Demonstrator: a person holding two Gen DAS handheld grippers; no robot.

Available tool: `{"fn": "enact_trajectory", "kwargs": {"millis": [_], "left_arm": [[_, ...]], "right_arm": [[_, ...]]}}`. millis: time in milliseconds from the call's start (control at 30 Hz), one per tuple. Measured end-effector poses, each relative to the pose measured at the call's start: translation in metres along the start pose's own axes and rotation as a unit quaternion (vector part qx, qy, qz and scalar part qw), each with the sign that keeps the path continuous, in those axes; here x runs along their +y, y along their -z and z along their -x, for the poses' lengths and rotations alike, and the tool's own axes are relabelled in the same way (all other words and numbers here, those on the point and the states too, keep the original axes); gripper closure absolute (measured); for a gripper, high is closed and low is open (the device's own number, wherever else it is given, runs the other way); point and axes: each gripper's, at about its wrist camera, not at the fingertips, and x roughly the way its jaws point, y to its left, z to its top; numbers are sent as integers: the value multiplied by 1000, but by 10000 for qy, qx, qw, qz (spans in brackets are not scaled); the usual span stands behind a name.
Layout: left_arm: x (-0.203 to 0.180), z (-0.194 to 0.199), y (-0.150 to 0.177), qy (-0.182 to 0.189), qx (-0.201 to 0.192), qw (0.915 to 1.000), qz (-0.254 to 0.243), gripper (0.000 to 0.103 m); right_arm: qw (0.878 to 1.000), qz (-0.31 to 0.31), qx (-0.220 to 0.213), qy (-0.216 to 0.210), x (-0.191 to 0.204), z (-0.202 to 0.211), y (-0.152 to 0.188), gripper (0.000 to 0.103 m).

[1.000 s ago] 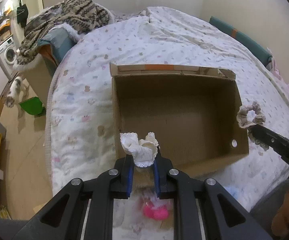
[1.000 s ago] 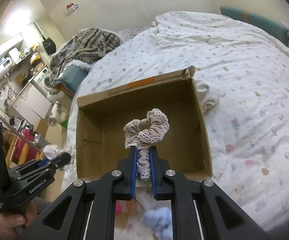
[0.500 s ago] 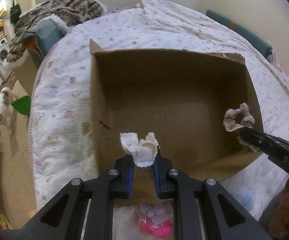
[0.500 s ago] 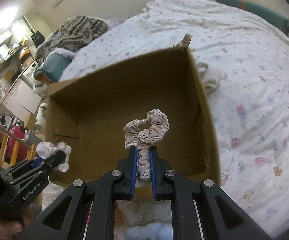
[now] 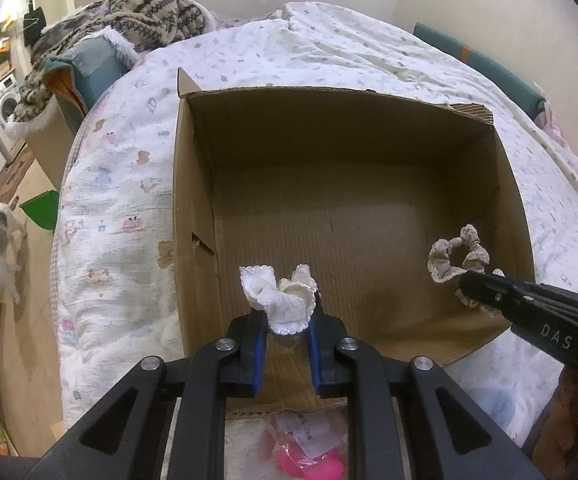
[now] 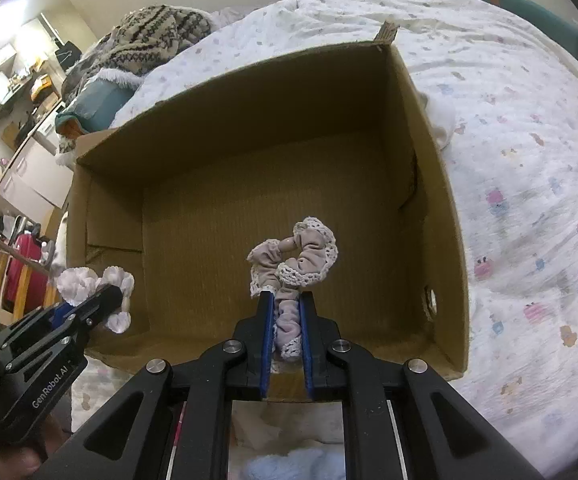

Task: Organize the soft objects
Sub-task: 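Carry both scrunchies over the box and open both tools to drop them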

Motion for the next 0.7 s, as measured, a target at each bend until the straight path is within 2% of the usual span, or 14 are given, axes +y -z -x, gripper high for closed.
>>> {"fn": "enact_trajectory", "kwargs": {"millis": [133,400,567,700], "left_arm": [[0,4,0,-54,-121,9999,22,87],[0,3,2,22,-66,10000,53,86],[2,3,1,127,-29,9998,152,82],[2,4,2,60,-39,9998,167,80]], "right_arm": [[10000,29,71,2,1,-4,1,89],[9999,-69,110,-19,-1,-5,-1,89],[9998,-112,119,-62,-4,-5,0,89],[9998,-127,119,-90,-7,-5,0,89]]}}
